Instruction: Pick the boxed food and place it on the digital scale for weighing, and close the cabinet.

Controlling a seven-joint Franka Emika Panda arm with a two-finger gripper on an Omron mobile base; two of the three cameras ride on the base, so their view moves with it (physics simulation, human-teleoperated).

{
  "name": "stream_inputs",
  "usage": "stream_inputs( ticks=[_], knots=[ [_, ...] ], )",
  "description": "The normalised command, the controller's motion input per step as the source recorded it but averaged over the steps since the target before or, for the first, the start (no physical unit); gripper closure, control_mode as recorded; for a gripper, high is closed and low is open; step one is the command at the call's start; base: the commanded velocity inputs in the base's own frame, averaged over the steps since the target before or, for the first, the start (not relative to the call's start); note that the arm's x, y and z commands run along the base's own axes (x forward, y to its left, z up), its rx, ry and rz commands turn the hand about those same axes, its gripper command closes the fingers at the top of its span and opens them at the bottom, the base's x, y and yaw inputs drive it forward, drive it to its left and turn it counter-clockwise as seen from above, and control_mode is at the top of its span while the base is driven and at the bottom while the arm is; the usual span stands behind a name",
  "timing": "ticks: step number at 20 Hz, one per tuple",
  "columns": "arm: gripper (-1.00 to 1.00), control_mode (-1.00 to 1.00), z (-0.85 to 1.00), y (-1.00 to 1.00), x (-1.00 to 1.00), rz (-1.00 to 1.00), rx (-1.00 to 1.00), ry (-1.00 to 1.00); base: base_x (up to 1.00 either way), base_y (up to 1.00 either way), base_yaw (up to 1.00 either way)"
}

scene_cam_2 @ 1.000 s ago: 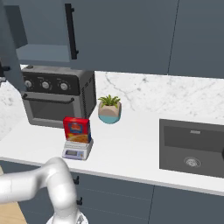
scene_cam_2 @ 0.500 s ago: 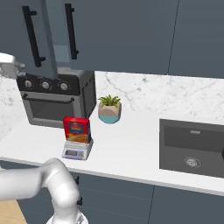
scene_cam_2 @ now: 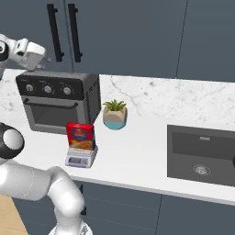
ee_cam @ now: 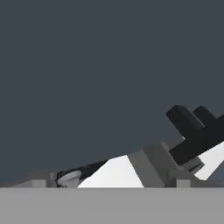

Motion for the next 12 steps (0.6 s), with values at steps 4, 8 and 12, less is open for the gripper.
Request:
stream_inputs(
  ticks=[4, 8, 12],
  knots=[
    [-1.00, -1.00, -0.01, -1.00, 0.83, 0.31, 0.12, -0.74, 0.00, 0.00, 0.00],
    [-1.00, -1.00, -0.16, -0.89, 0.87, 0.37, 0.16, -0.81, 0.00, 0.00, 0.00],
    [-1.00, -1.00, -0.10, -0.82, 0.66, 0.35, 0.21, -0.84, 0.00, 0.00, 0.00]
  ],
)
